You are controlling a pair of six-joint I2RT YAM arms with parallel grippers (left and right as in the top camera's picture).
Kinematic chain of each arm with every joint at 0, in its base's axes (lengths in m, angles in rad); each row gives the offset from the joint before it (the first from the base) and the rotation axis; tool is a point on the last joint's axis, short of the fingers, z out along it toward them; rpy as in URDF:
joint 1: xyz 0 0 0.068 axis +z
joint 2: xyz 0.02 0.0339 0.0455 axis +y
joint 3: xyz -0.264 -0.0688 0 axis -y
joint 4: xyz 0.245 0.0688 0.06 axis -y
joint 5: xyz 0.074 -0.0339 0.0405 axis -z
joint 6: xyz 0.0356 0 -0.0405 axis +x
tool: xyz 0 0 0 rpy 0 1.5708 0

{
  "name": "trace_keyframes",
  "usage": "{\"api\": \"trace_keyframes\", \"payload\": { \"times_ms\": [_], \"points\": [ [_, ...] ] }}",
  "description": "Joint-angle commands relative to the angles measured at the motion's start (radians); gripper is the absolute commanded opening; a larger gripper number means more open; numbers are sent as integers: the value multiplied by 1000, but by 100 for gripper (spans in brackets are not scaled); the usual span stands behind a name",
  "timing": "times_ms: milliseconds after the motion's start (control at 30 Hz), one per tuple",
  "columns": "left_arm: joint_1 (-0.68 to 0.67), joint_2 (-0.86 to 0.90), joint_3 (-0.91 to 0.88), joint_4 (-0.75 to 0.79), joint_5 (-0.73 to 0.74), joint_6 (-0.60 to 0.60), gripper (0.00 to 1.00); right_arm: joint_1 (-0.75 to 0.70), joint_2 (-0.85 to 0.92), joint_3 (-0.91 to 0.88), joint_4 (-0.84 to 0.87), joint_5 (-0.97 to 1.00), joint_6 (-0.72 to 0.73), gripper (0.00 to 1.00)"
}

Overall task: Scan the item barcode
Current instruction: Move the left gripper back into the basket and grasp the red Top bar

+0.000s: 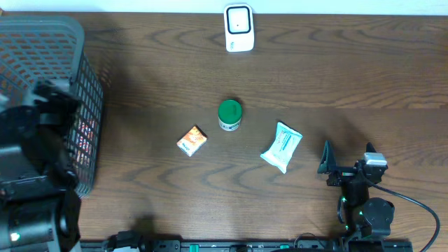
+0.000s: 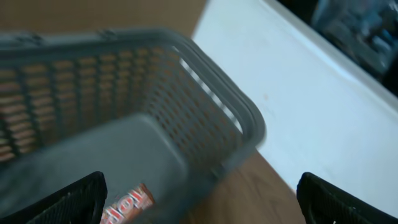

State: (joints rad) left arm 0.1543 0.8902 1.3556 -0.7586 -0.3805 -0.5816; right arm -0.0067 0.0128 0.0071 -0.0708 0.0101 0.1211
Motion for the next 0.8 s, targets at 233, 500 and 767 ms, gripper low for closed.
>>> {"api": "trace_keyframes", "payload": {
  "times_ms": [233, 500, 767],
  "points": [
    [180, 32, 121, 38, -37, 36, 98, 8, -3, -2, -4, -5, -10, 99],
    [323, 205, 121, 22, 21, 39, 98, 8, -3, -2, -4, -5, -10, 99],
    [401, 436, 121, -111, 242, -70, 98, 8, -3, -2, -4, -5, -10, 99]
  ]
}}
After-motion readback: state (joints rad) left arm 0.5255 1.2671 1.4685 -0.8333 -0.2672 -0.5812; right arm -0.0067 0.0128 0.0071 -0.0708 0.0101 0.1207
